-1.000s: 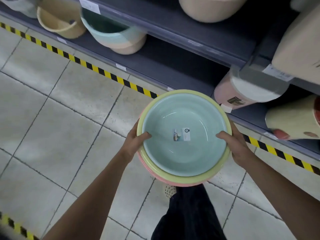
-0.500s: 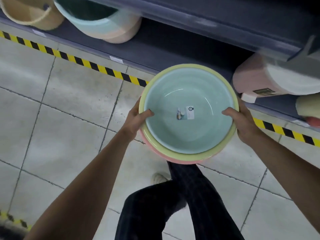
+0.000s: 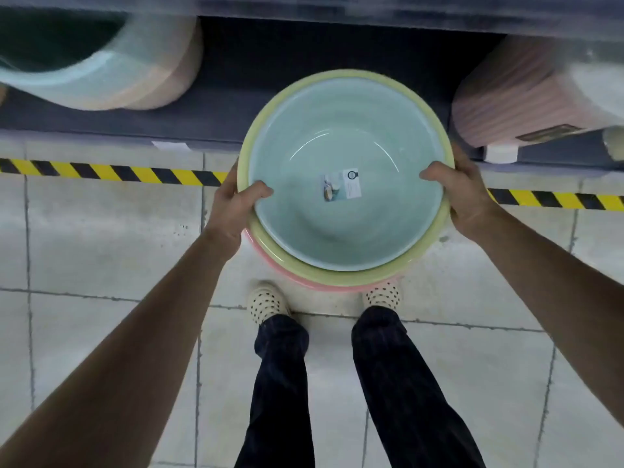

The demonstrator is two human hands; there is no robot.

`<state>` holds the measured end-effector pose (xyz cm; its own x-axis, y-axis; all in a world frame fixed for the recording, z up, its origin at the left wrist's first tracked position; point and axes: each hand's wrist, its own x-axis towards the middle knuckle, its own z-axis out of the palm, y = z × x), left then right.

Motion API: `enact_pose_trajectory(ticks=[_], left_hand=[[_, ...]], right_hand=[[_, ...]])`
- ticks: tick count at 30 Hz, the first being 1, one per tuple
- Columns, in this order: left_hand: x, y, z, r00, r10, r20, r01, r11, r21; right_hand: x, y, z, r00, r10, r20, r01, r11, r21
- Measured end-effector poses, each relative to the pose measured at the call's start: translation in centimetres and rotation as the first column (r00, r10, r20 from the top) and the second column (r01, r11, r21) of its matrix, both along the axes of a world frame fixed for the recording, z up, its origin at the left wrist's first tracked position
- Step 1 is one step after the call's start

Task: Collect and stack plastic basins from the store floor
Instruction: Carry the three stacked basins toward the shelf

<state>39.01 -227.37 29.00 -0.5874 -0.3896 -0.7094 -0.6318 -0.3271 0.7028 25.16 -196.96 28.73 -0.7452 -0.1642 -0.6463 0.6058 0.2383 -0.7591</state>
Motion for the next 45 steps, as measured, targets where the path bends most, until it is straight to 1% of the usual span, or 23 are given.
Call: enact_pose_trajectory(ticks=[4,9,14,21,24,26,29,33,37,38,39,41,43,45], left_hand=[[-3.1,-2.3,-3.0,1.000,0.000,0.009,0.000,1.000,-0.017],[-6.7,-4.5,-4.8,1.000,0.003,0.005,-0.003,0.999,-0.042],[-9.9,-6.0,-6.2,1.000,-0.008,0.019,0.009,0.997,-0.077],[-13.8,-7.3,-8.9,1.000,0.010,-0.011,-0.011,0.995,-0.103],[-15.6,-7.5,-9.9,0.999,0.035,0.006,-0.034,0.994,-0.105],[-17.1,-7.7,-10.0,0.998,0.059,0.030,-0.056,0.992,-0.116],[-19.7,-8.3,-10.1,0.997,0.062,0.035,-0.057,0.990,-0.129],[-23.1,-8.7,-11.3,0.999,0.037,-0.021,-0.040,0.985,-0.166],[-24.8,-9.5,-12.7,0.995,0.071,-0.072,-0.081,0.984,-0.161],[-24.8,-9.7,-12.9,0.994,0.077,-0.078,-0.089,0.983,-0.161],[-24.7,-9.7,-13.1,0.994,0.081,-0.076,-0.093,0.983,-0.160],[-24.4,-8.9,-12.7,0.990,0.103,-0.092,-0.119,0.974,-0.194],[-24.0,-7.7,-12.3,0.969,0.163,-0.185,-0.210,0.939,-0.271],[-23.1,-6.3,-12.0,0.957,0.145,-0.252,-0.231,0.905,-0.356]], right_hand=[[-2.8,-1.7,-3.3,0.999,0.026,-0.026,-0.026,1.000,-0.004],[-6.4,-3.9,-5.6,0.997,0.018,-0.074,-0.018,1.000,0.000],[-9.5,-6.0,-6.1,0.999,0.020,-0.042,-0.019,1.000,0.010],[-13.1,-8.0,-8.9,0.993,-0.109,-0.055,0.113,0.990,0.082],[-14.7,-8.5,-10.2,0.983,-0.171,-0.067,0.176,0.980,0.091],[-16.1,-8.8,-10.9,0.982,-0.176,-0.064,0.182,0.979,0.094],[-18.3,-9.3,-11.3,0.988,-0.135,-0.068,0.141,0.986,0.089],[-21.4,-10.2,-11.6,0.987,-0.098,-0.128,0.107,0.992,0.069],[-22.8,-10.5,-12.2,0.988,-0.011,-0.155,0.017,0.999,0.040],[-22.7,-10.6,-12.2,0.985,-0.016,-0.171,0.020,0.999,0.026],[-22.7,-10.6,-12.1,0.982,-0.030,-0.186,0.033,0.999,0.010],[-22.2,-10.7,-11.9,0.963,-0.111,-0.245,0.116,0.993,0.006],[-21.2,-10.7,-12.0,0.935,-0.169,-0.310,0.189,0.981,0.035],[-19.7,-10.6,-12.3,0.928,-0.213,-0.306,0.252,0.963,0.093]])
